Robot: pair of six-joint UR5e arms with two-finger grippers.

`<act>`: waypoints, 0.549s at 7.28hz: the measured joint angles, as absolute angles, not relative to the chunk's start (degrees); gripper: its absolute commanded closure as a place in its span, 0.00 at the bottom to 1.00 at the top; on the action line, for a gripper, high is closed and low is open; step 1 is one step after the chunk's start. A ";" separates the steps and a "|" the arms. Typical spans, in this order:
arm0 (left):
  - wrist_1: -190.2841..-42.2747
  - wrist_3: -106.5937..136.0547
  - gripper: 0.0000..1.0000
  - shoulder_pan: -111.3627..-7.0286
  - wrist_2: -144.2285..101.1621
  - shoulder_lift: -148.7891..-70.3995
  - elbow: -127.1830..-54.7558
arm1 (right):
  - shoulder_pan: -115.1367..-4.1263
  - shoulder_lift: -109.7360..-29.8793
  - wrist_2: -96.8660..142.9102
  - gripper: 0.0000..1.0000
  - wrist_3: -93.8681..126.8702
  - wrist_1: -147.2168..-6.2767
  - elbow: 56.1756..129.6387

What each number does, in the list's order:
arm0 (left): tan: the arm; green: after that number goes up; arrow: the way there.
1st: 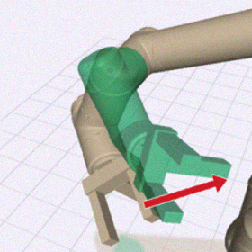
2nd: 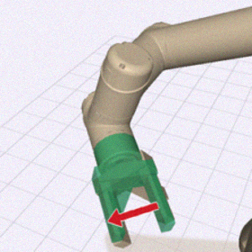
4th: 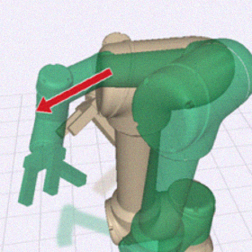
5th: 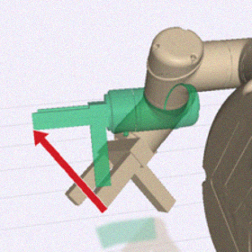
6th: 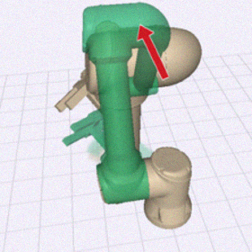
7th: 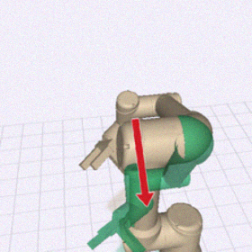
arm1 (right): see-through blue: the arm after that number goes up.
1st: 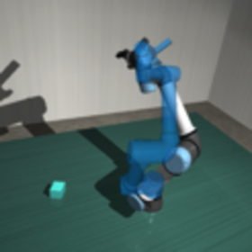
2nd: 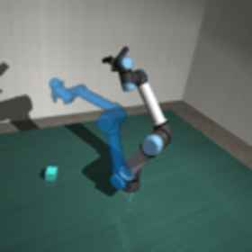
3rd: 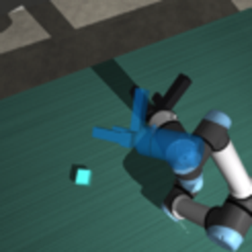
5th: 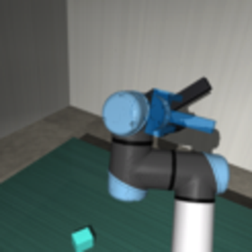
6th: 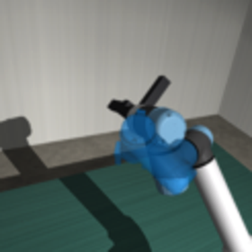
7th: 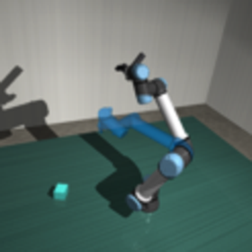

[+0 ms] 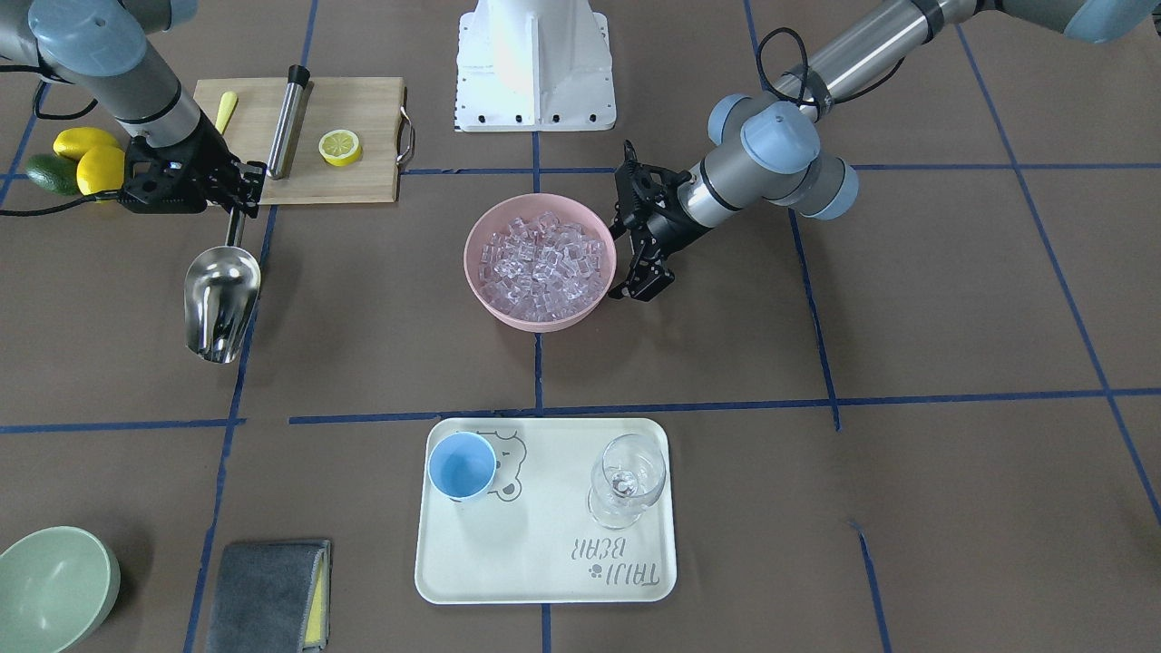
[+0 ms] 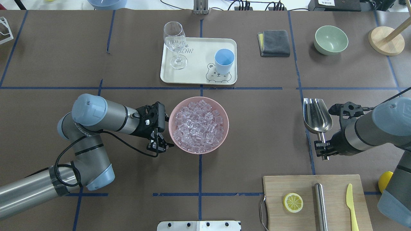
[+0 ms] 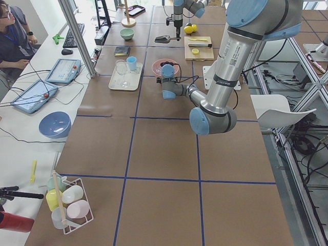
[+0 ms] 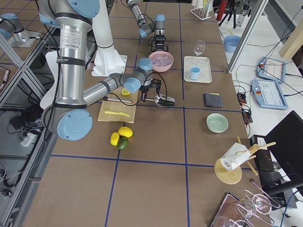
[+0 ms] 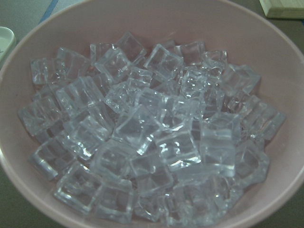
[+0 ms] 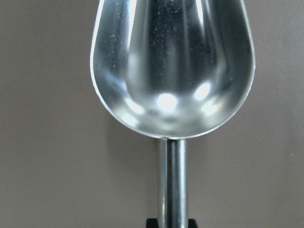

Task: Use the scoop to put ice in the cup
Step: 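Lift the metal scoop with the right gripper toward the ice bowl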

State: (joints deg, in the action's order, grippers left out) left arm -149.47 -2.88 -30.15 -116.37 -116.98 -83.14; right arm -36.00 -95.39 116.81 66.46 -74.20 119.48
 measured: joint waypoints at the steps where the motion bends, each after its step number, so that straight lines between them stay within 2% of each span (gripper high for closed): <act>1: -149.53 -2.84 0.00 -30.15 -116.37 -116.98 -83.14 | -36.49 -94.80 116.79 1.00 65.56 -74.44 120.49; 4: -149.67 -2.81 0.00 -30.22 -116.37 -116.98 -83.17 | -37.21 -90.29 115.82 1.00 47.12 -75.45 121.51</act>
State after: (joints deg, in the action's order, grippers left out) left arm -149.67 -2.81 -30.22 -116.37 -116.98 -83.17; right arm -37.21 -90.29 115.82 47.12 -75.45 121.51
